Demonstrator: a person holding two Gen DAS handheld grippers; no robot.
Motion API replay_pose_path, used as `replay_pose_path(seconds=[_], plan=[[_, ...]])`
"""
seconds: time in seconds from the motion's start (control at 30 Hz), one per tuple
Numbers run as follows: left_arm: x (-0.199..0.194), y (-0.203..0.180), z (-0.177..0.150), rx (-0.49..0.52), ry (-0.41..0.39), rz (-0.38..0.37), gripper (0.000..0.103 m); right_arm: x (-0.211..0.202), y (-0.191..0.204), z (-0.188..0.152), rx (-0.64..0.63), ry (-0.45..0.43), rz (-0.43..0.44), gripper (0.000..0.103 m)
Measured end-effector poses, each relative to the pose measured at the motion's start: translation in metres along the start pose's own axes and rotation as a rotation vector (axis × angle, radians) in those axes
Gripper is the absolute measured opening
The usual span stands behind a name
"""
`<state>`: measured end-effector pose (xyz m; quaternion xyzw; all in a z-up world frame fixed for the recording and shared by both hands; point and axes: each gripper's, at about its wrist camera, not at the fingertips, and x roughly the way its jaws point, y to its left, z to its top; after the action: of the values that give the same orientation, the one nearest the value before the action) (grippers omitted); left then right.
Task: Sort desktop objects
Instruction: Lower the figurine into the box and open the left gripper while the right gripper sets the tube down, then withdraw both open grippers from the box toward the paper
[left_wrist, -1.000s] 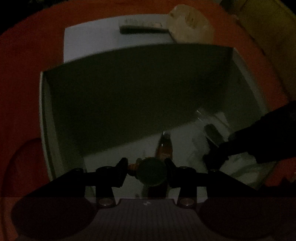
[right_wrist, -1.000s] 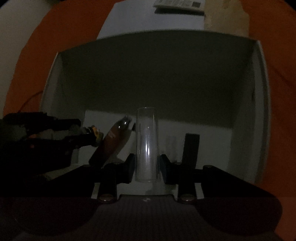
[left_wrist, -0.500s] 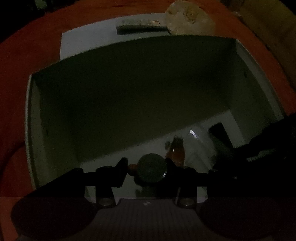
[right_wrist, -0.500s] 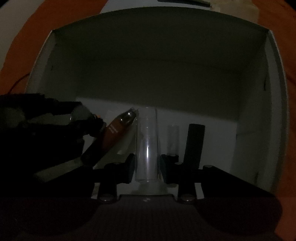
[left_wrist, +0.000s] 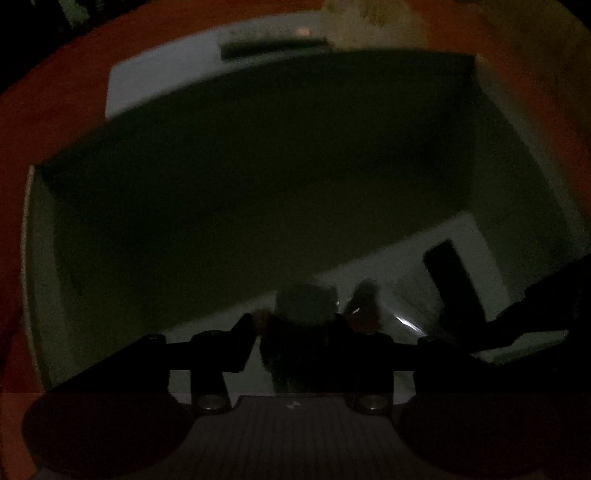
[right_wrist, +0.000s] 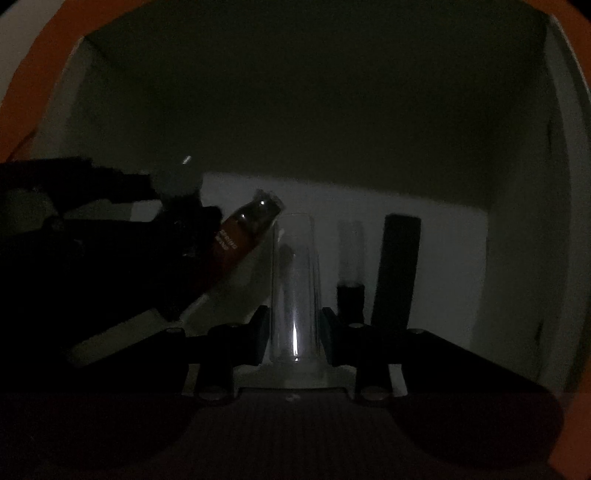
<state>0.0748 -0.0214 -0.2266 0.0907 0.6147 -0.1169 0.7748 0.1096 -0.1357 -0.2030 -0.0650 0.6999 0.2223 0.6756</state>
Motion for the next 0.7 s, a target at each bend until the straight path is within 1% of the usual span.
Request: replay_pose_path(seconds=[0.13,0.4,0.5,0.53,0.57,0.6,0.67,0.7], plan=[[0.0070,-0.0015,-0.0064,0.019,0.023,0.014,0.039,0.0063,-0.0037,-0.0016,0.016,0.022,-0.007,0.033],[0.0091,-0.0055,-0.0095,0.023,0.035,0.009,0.039,0.0033,-0.0035,0.0050,0.017,0.017,-0.006,0.033],[0.0079,-0.0055,-0.0100,0.022,0.033,0.011,0.046,0.0023,-0.0034,0.0059,0.027,0.017,-0.008,0.033],[0.0069,-0.0047,-0.0095,0.023,0.031,0.012,0.049,0.0027,-0.0035,0.0049,0.035,0.022,-0.011,0.036],[0.0061,-0.0044,-0.0085,0.024,0.028,0.012,0.055,0.0027,-0.0039,0.0041,0.044,0.026,-0.013,0.038],[0.0048,-0.0043,-0.0081,0.025,0.023,0.015,0.057,0.0018,-0.0052,0.0039,0.055,0.031,-0.013,0.041],[0.0027,-0.0038,-0.0060,0.019,0.015,0.016,0.066,-0.0003,-0.0079,0.0037,0.076,0.038,-0.013,0.044],[0.0017,-0.0038,-0.0038,0.016,0.009,0.014,0.068,-0.0022,-0.0090,0.0035,0.080,0.036,-0.010,0.046]])
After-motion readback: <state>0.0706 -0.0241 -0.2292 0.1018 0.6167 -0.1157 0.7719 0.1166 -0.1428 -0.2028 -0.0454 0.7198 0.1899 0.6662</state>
